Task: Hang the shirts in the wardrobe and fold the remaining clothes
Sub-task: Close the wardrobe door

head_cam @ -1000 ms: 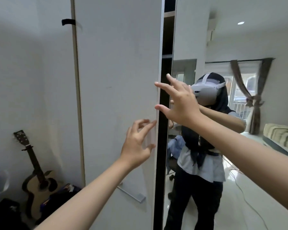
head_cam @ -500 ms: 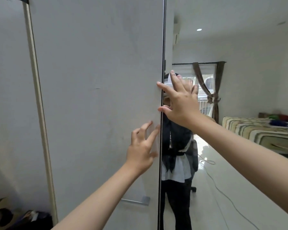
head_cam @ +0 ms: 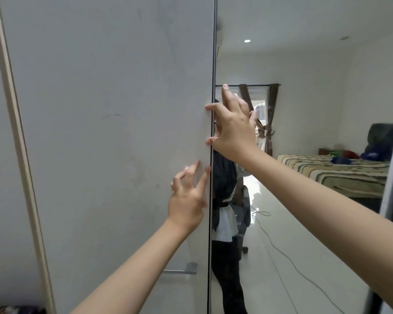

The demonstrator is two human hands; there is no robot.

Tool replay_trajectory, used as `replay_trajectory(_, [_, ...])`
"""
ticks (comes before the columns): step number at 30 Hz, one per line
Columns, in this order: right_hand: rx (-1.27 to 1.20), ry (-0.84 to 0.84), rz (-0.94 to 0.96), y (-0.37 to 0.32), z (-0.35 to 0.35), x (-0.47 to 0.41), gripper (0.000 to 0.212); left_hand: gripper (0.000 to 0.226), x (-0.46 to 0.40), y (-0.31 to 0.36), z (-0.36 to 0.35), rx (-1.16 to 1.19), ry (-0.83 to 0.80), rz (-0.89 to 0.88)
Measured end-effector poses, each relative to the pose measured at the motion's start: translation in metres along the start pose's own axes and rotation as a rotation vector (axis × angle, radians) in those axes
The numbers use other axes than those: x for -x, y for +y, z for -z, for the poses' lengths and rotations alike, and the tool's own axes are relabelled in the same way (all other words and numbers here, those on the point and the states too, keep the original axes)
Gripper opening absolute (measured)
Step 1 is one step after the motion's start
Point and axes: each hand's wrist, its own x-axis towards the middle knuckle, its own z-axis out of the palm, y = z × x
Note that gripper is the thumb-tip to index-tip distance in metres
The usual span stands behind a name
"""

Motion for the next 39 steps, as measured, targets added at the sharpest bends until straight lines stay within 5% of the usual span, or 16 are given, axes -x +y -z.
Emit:
replay_trajectory(5, [0.077,-0.081,0.071,0.013,0.003,0.017,0.066,0.093,0.005,0.012,0.007,0.048,-0.083,0.065])
replay_trajectory(12, [-0.051,-0.124,0.13,0.062,0.03,0.099,0.049,0.059,0.047,0.078,-0.012,0.436,-0.112,0.133])
replay_trajectory(24, [0.231,-0.336,-0.417,0.235,0.115,0.275,0.045,0.047,0.089,0.261,-0.105,0.934,-0.475,0.069])
replay_trajectory(33, [0.316,-0.466,-0.546,0.35,0.117,0.355,0.049,0.045,0.092,0.355,-0.196,1.102,-0.64,0.225])
replay_trajectory(39, [0.156,-0.21,-0.522,0.371,0.098,0.393,0.049,0.038,0.098,0.394,-0.221,1.363,-0.575,0.431])
